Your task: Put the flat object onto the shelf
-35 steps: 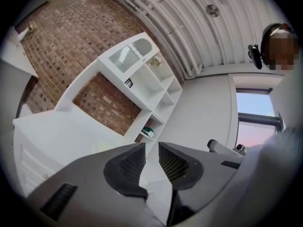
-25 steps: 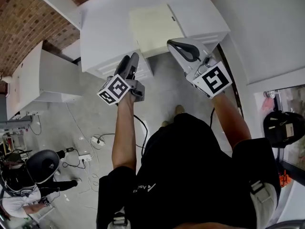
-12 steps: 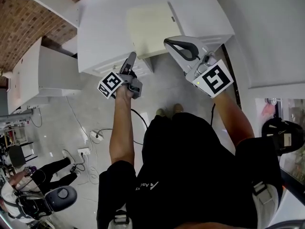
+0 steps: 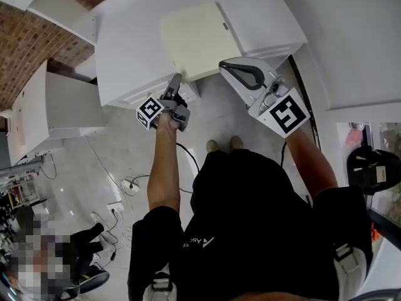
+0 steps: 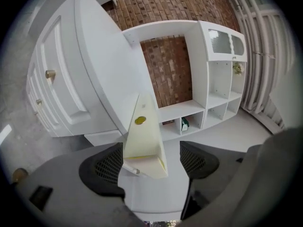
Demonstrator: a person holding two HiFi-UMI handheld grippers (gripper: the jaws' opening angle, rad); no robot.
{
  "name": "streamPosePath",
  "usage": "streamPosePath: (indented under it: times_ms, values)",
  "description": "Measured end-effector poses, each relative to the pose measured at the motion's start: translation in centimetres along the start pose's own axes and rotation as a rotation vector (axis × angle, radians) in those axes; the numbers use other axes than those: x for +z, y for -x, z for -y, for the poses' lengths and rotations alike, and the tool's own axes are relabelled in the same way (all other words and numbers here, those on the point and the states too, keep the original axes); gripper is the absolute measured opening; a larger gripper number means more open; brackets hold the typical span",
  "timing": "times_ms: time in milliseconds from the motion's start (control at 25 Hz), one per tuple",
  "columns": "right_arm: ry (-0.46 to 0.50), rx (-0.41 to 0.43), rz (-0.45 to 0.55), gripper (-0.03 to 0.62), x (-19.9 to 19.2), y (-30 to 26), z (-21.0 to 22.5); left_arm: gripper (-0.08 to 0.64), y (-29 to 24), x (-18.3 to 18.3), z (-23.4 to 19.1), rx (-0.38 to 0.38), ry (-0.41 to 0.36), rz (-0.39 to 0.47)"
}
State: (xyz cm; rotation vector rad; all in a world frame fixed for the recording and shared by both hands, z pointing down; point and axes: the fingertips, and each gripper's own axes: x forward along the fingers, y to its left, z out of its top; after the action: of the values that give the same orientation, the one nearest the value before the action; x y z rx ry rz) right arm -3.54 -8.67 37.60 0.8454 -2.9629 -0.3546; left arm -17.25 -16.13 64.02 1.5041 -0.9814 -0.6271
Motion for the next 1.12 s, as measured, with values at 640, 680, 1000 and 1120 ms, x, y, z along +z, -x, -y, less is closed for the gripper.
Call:
streamPosePath:
  times_ms: [640, 680, 1000, 1120]
  values:
    - [0.004, -0.103, -0.110, 0.002, -3.2, 2.3, 1.8, 0.371, -5.0, -1.2, -1.3, -0.095, 0.175, -0.086]
    - [0.001, -0.108, -0.116, 0.002, -3.3, 2.5, 2.0, 0.370, -5.2, -1.3, -1.3, -0.096, 0.174, -0.089]
    - [-0.008, -0.127, -0.135, 0.002, -4.5, 3.0, 3.4, 0.296, -6.1, -1.8, -1.7, -0.078, 0.205, -0.092]
    - [-0.018, -0.134, -0.137, 0.002, -5.0, 3.1, 4.1, 0.284, -6.3, -1.7, -1.6, -0.076, 0.207, -0.088]
